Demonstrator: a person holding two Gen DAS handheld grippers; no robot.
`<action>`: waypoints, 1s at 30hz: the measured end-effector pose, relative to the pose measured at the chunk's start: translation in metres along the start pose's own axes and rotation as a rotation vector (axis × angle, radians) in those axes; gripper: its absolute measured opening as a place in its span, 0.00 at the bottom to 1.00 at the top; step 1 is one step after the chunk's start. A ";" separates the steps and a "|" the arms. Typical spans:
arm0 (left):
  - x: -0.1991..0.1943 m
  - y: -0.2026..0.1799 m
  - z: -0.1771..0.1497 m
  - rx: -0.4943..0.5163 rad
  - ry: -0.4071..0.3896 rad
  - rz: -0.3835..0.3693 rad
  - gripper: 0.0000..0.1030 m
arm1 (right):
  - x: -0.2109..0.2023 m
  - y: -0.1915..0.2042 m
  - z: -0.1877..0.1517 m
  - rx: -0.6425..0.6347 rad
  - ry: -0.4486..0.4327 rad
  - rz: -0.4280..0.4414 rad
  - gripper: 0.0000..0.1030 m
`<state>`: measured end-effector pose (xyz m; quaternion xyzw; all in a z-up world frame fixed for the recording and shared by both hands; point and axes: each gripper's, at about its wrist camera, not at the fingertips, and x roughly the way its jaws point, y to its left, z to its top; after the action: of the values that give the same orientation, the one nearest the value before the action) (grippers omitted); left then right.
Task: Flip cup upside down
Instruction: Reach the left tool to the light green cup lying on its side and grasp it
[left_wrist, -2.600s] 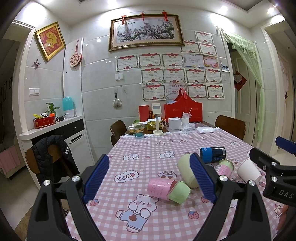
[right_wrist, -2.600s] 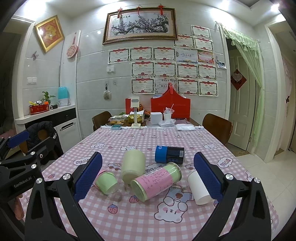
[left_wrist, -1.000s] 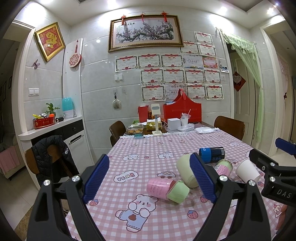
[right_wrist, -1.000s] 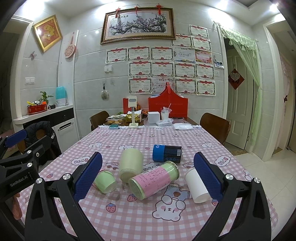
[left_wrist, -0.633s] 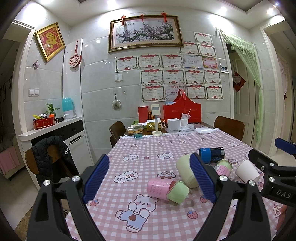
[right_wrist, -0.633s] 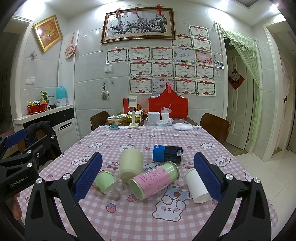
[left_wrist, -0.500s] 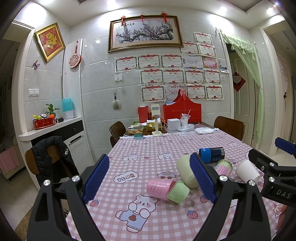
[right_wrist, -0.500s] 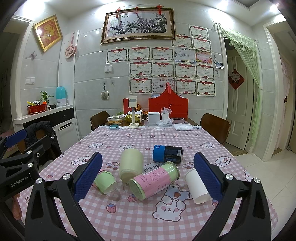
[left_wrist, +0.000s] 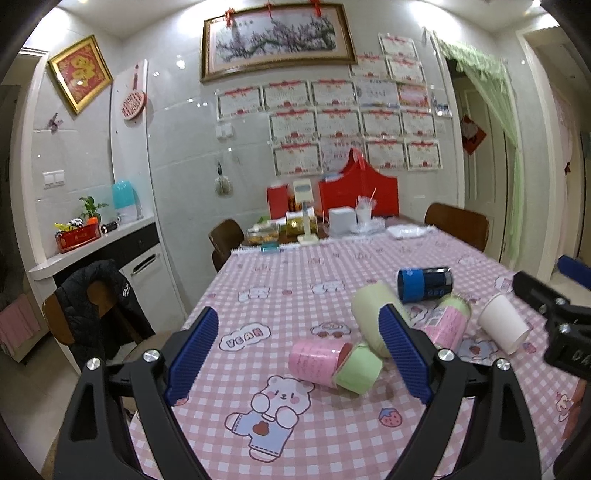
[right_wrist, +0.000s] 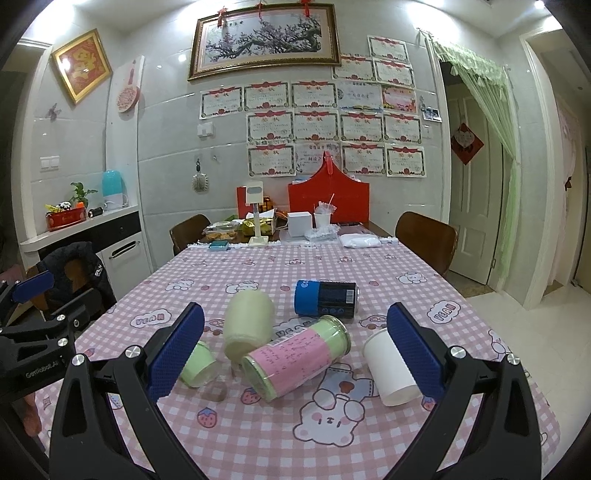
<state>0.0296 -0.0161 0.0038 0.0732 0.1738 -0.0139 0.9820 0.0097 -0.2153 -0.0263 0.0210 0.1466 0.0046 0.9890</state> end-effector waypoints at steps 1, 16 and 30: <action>0.006 -0.001 0.000 0.010 0.010 0.010 0.85 | 0.003 -0.002 0.000 -0.003 0.002 0.001 0.93; 0.128 -0.013 0.008 -0.004 0.317 -0.213 0.85 | 0.082 -0.037 0.009 -0.001 0.149 -0.005 0.93; 0.232 -0.078 0.022 -0.035 0.572 -0.304 0.85 | 0.134 -0.059 0.013 -0.016 0.224 -0.010 0.90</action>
<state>0.2509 -0.0973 -0.0667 0.0303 0.4520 -0.1364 0.8810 0.1424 -0.2731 -0.0549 0.0118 0.2561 0.0031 0.9666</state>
